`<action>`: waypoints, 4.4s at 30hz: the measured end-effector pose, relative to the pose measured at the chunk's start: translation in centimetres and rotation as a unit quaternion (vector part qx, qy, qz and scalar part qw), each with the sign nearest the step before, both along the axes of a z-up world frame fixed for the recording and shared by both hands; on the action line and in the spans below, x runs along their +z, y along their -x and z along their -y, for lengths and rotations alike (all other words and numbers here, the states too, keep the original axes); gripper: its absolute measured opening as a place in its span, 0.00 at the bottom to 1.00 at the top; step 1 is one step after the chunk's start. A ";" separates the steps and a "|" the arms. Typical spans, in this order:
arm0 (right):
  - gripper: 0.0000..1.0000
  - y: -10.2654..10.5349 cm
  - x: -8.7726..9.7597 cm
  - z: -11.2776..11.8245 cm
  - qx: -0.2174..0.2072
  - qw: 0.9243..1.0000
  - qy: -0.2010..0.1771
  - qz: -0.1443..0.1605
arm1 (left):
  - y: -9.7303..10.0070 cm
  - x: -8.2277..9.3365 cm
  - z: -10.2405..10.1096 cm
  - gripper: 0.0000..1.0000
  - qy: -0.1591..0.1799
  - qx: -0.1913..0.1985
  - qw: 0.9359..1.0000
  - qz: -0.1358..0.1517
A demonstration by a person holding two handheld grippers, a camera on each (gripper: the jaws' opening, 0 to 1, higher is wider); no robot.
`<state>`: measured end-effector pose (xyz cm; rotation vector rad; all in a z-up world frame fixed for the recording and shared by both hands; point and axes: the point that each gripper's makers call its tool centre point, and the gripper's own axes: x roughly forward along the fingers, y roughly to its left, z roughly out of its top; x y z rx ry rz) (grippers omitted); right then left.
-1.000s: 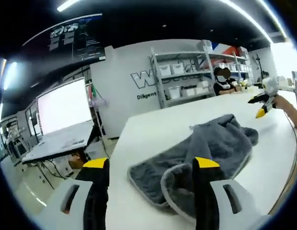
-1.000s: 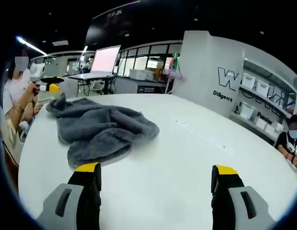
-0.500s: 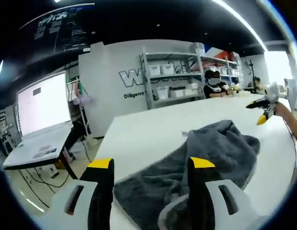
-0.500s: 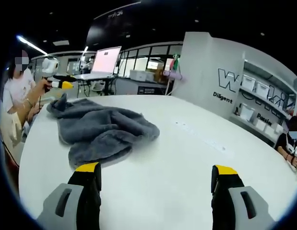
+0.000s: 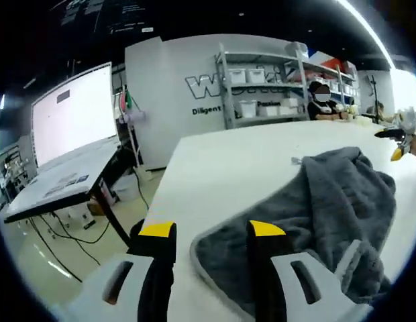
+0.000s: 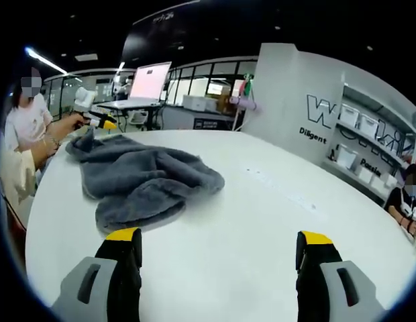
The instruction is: Fold the towel on the table until its edges align and the towel forms a compact rectangular stack.
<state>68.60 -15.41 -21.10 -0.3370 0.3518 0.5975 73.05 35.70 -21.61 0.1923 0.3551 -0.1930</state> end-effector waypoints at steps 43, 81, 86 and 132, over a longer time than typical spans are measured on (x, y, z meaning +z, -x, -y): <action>0.97 0.2 -0.4 0.1 0.003 1.000 0.015 -0.006 | -6.9 -1.8 4.8 0.06 -0.134 -0.086 0.986 -0.051; 0.97 0.3 -0.1 0.2 0.000 1.000 0.016 -0.002 | -17.1 1.3 2.5 0.08 -0.179 0.022 0.983 0.027; 0.97 0.3 -0.2 0.0 0.001 1.000 0.018 -0.003 | -16.7 1.4 2.7 0.31 -0.171 0.019 0.985 0.023; 0.34 -2.0 -2.1 -5.7 0.024 0.999 -0.025 0.007 | -4.2 2.1 16.3 0.99 -0.012 -0.227 0.974 0.017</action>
